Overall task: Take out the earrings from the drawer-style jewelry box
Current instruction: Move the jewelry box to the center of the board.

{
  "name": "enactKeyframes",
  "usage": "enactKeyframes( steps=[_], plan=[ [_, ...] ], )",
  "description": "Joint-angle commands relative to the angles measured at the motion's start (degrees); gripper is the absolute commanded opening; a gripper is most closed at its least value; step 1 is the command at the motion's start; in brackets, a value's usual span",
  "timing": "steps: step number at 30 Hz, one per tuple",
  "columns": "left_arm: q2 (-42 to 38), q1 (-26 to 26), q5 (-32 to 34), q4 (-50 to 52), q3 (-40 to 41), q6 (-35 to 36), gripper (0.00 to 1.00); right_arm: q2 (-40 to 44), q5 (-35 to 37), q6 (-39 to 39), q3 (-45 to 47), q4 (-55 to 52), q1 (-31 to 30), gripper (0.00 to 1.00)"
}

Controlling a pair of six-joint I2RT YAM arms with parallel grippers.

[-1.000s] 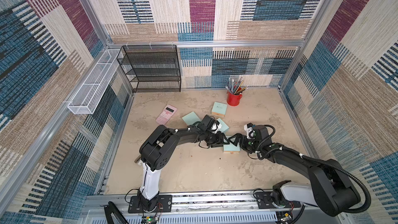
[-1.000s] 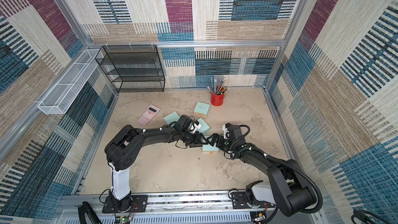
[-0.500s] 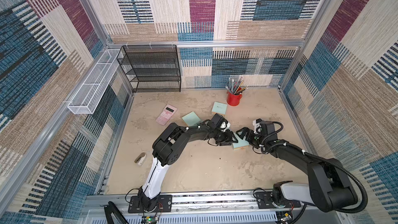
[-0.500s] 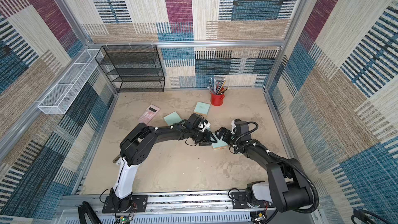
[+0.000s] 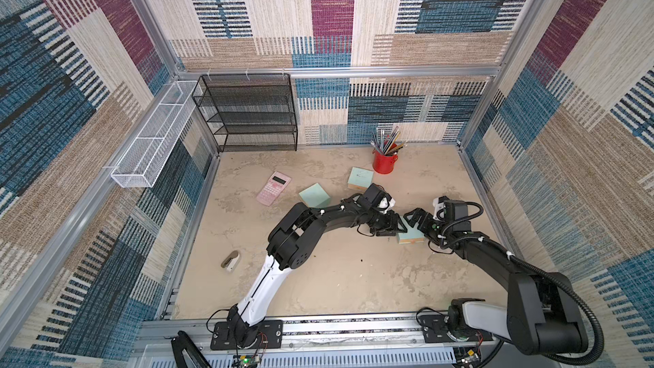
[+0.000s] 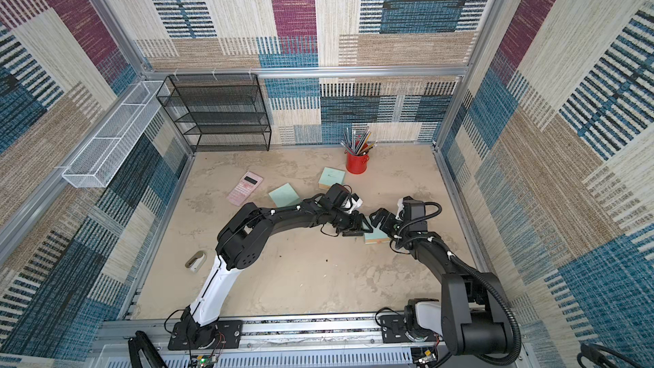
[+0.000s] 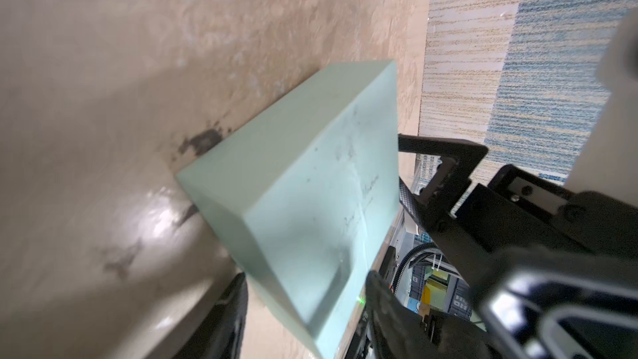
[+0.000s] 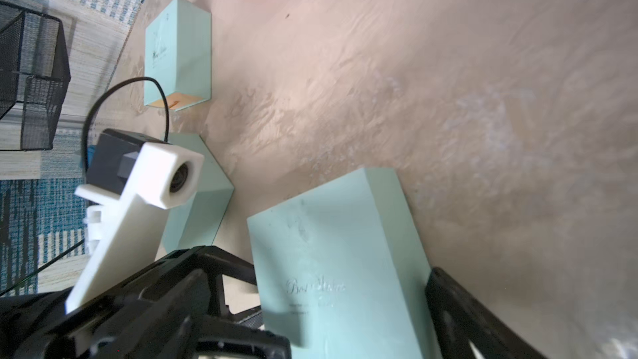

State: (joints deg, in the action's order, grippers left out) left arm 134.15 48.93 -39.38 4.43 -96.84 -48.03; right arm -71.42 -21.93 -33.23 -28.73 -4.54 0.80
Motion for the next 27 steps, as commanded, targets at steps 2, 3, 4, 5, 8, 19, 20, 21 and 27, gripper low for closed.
enactKeyframes(
  steps=[2, 3, 4, 5, 8, 19, 20, 21, 27],
  plan=[
    [2.6, 1.1, -2.9, -2.7, -5.0, -0.9, 0.56, -0.5, -5.1, 2.0, -0.5, -0.4, 3.1, 0.99],
    [3.2, 1.4, -3.1, -2.3, -6.2, -0.9, 0.56, -0.6, -5.3, 2.3, -0.3, -0.5, 3.9, 0.99],
    [3.9, 1.6, -3.2, -1.8, -7.5, -1.0, 0.56, -0.6, -5.6, 2.7, -0.3, -0.5, 4.7, 0.99],
    [4.6, 1.8, -3.4, -1.5, -8.6, -1.0, 0.56, -0.7, -5.6, 3.0, -0.4, -0.6, 5.5, 0.99],
    [6.3, 2.8, -3.7, -0.7, -11.2, -1.0, 0.56, -0.8, -5.7, 3.6, -0.3, -0.9, 7.9, 0.99],
    [9.6, 4.1, -3.7, -0.9, -15.6, -1.8, 0.56, -3.4, -6.5, 4.9, -1.3, 0.5, 12.1, 0.99],
    [9.9, 4.1, -3.7, -0.6, -16.3, -1.8, 0.56, -3.6, -6.3, 5.1, -1.4, 0.3, 12.3, 0.99],
    [10.2, 4.0, -3.8, -0.4, -16.8, -1.8, 0.56, -3.6, -6.1, 5.2, -1.5, 0.2, 12.6, 0.99],
    [10.3, 4.3, -3.8, -0.8, -17.1, -2.3, 0.56, -3.3, -5.3, 5.0, -1.3, -0.2, 13.5, 0.99]
  ],
)
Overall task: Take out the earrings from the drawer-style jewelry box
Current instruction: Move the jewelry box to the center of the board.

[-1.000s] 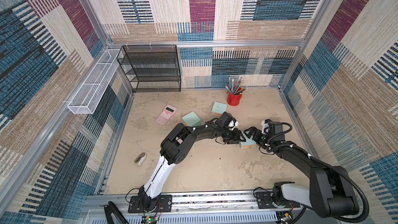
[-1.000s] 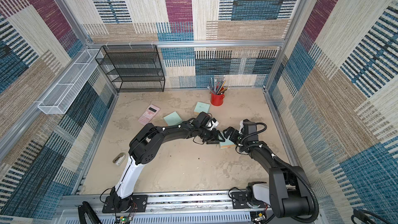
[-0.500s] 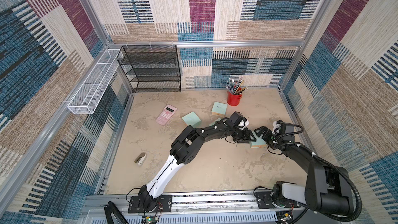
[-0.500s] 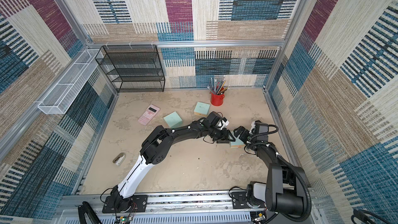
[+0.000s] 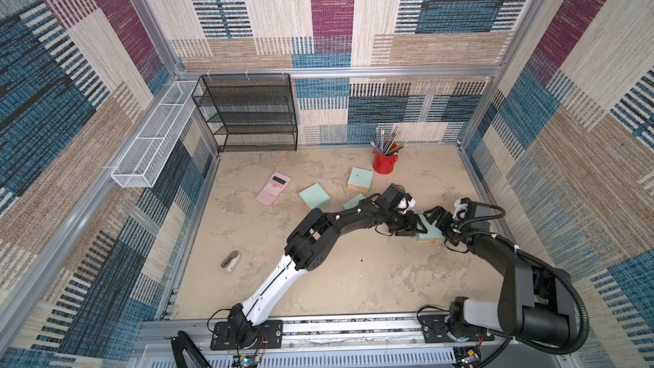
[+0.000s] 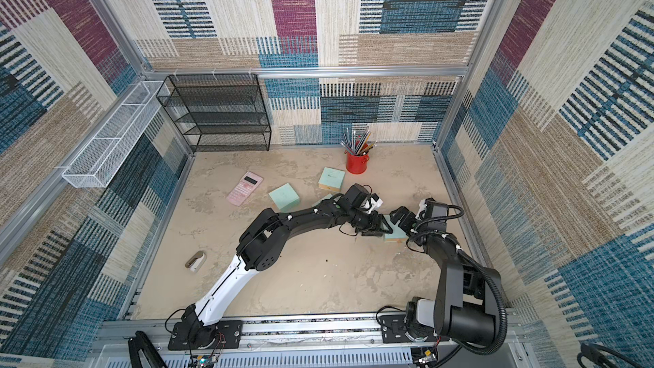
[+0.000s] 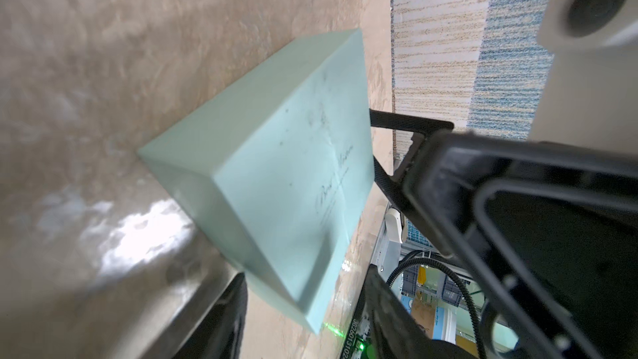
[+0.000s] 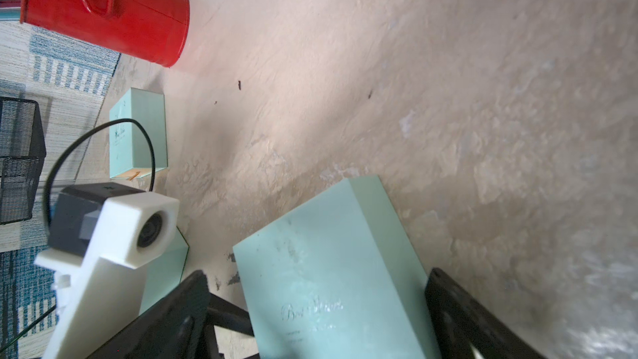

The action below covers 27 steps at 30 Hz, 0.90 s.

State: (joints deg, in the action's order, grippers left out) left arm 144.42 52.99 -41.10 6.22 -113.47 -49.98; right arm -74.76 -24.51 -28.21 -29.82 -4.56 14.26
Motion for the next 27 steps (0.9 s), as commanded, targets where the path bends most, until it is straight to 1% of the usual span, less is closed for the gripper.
enactKeyframes(
  steps=[1, 4, 11, 14, 16, 18, 19, 21, 23, 25, 26, 27],
  plan=[
    [-0.4, 0.3, -1.9, -3.0, 0.0, -0.4, 0.56, 0.0, -2.6, -0.3, -0.2, 0.0, 0.1, 0.99],
    [-1.7, 0.1, -0.6, -3.8, 2.2, -0.9, 0.56, -0.2, -1.8, -0.8, -0.4, -0.2, 0.1, 0.99],
    [-7.2, -1.0, 4.6, -5.6, 8.9, -1.0, 0.56, 0.6, 3.5, -2.0, -1.5, -2.3, 0.2, 0.99],
    [-8.1, -1.6, 3.0, -5.4, 8.7, -1.1, 0.56, 1.2, 5.4, -2.3, -2.6, -3.5, 0.2, 0.99],
    [-10.3, -1.7, 2.8, -6.5, 10.5, -1.5, 0.56, 2.4, 7.4, -2.3, -3.6, -4.6, 0.2, 0.99],
    [-14.0, -1.8, 3.6, -7.0, 13.5, -0.8, 0.56, 4.7, 9.7, -2.4, -4.7, -5.3, 0.2, 0.99],
    [-15.9, -2.1, 3.7, -7.2, 15.1, -0.6, 0.56, 6.0, 9.7, -2.0, -5.4, -5.4, 0.2, 0.99],
    [-21.0, -2.8, 3.9, -9.0, 19.8, -0.6, 0.56, 8.7, 7.2, -0.9, -6.7, -4.6, -0.3, 0.99],
    [-27.5, -4.4, 4.9, -10.9, 26.1, -0.4, 0.56, 10.6, 7.9, -0.1, -8.9, -4.9, -3.8, 1.0],
    [-34.2, -6.4, 7.1, -10.6, 32.1, 1.3, 0.56, 10.2, 8.6, 0.9, -11.8, -6.3, -8.9, 0.99],
    [-37.1, -7.6, 7.5, -9.5, 34.6, 2.4, 0.56, 9.6, 7.3, 0.9, -12.7, -6.6, -11.0, 0.99],
    [-39.7, -8.9, 10.1, -8.1, 36.8, 3.2, 0.56, 9.0, 5.9, 0.7, -13.2, -6.4, -13.0, 0.97]
  ],
)
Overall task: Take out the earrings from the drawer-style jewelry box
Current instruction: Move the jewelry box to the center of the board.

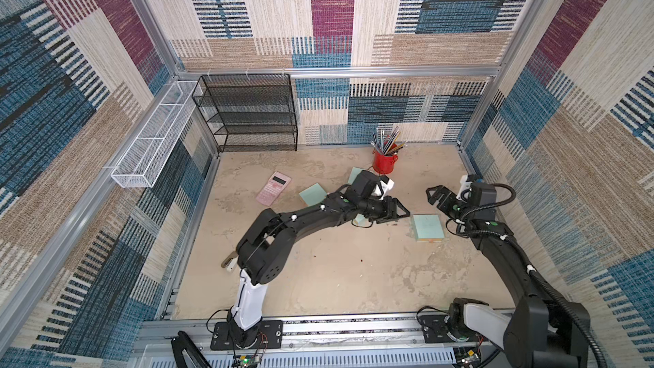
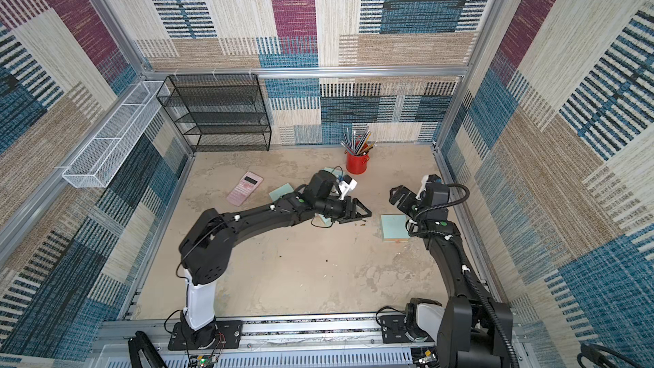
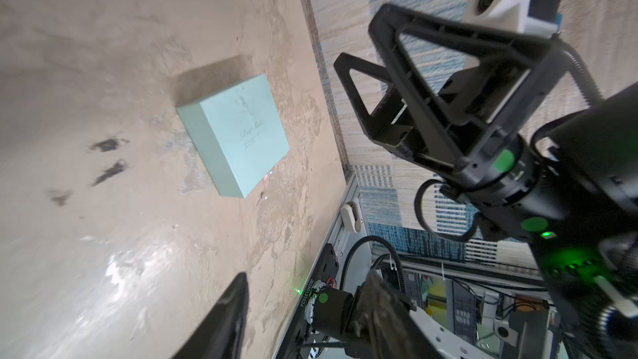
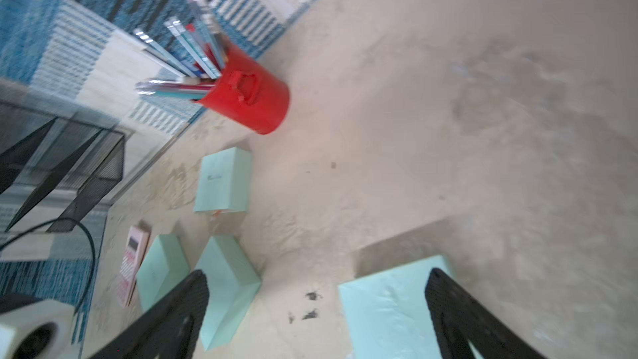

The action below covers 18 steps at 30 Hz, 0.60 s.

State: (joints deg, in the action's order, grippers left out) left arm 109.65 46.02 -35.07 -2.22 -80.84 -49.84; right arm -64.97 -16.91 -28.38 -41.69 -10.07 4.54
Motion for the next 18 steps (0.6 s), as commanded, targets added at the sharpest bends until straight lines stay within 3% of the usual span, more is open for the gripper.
enactKeyframes(
  steps=[1, 4, 6, 13, 18],
  plan=[
    [-7.1, -3.9, 4.5, 1.4, 6.3, 3.4, 0.57, -1.3, -2.2, 0.3, -1.4, -0.7, -5.7, 0.96],
    [-9.8, -10.0, 3.9, 2.5, 10.2, 4.2, 0.57, -2.7, -2.5, -2.6, 0.5, 2.5, -12.9, 0.95],
    [-8.4, -13.0, 2.7, 5.3, 8.6, 6.0, 0.57, -5.2, -4.5, -5.6, 2.6, 6.4, -15.8, 0.94],
    [6.0, -17.4, 4.9, 16.2, -6.5, 15.7, 0.57, -18.5, -10.5, -13.7, 3.8, 20.7, -22.6, 0.96],
    [15.5, -18.2, 6.3, 24.8, -17.8, 21.5, 0.58, -24.9, -10.6, -16.4, 2.1, 24.7, -25.1, 0.96]
  ],
)
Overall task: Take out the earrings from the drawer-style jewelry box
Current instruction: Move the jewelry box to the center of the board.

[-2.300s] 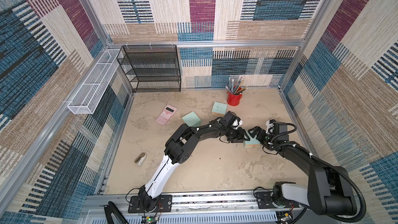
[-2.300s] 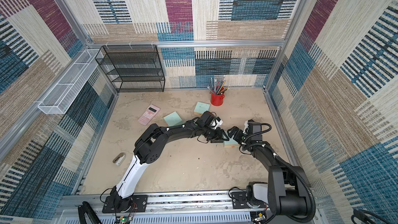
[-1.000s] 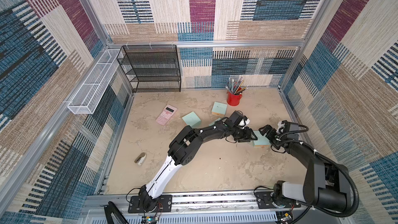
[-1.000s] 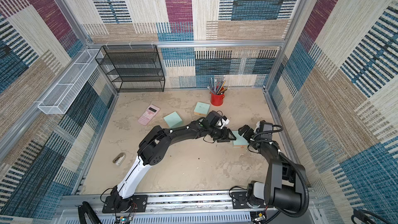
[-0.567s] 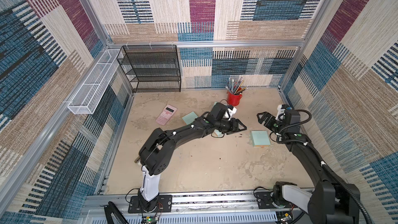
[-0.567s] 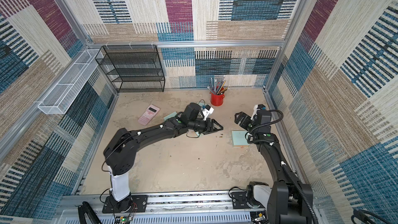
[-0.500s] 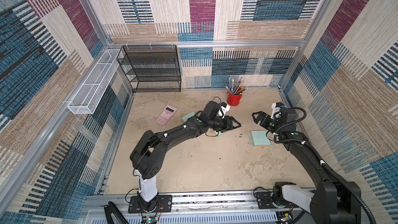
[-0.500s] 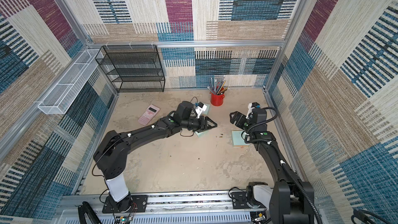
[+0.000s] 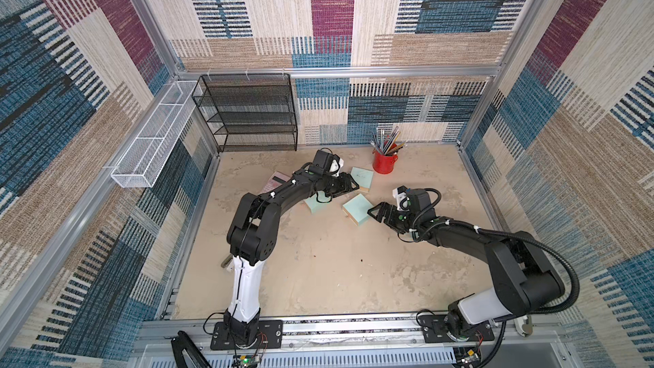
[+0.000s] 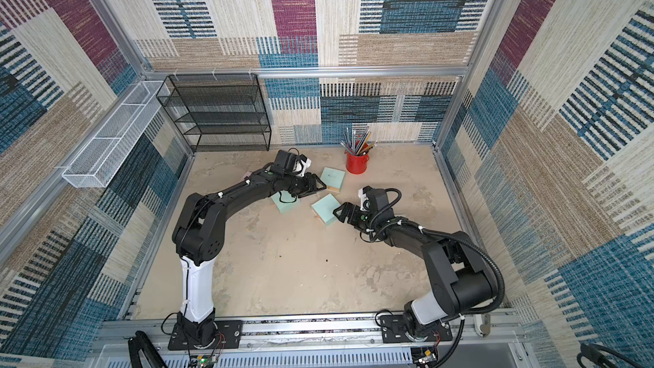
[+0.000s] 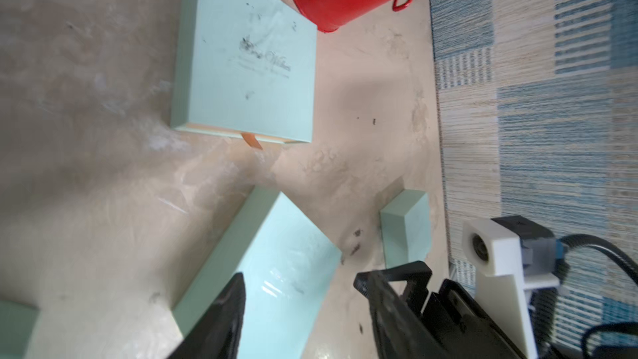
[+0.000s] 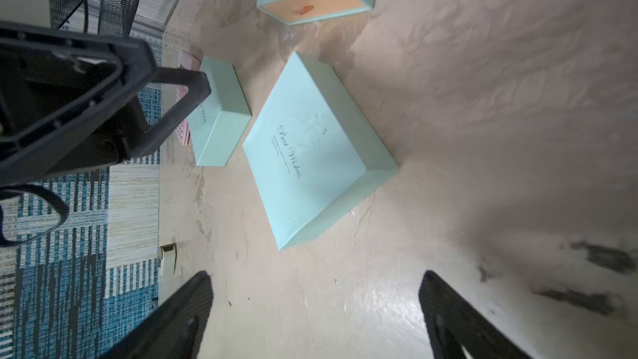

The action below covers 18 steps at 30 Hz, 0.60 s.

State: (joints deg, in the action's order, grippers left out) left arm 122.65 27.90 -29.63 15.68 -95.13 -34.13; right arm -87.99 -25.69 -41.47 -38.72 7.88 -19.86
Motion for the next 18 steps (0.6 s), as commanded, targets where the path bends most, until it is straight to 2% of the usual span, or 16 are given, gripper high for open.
enactKeyframes(
  steps=[1, 7, 14, 18],
  plan=[
    [3.9, -0.1, 0.5, 8.0, -4.9, 6.4, 0.58, -2.9, -2.1, -3.8, -0.9, 7.6, -0.7, 0.96],
    [7.1, 0.0, -5.0, 8.6, -6.8, 7.4, 0.59, -6.9, -2.2, -4.0, -2.3, 8.4, -0.8, 0.96],
    [4.3, 0.0, -10.7, 1.2, 0.0, 3.5, 0.59, -8.1, -2.5, -2.3, -3.8, 8.4, -0.7, 0.96],
    [2.2, 0.0, -11.8, -2.2, 4.6, 1.5, 0.59, -8.0, -2.5, -0.5, -4.5, 7.2, -0.8, 0.96]
  ],
)
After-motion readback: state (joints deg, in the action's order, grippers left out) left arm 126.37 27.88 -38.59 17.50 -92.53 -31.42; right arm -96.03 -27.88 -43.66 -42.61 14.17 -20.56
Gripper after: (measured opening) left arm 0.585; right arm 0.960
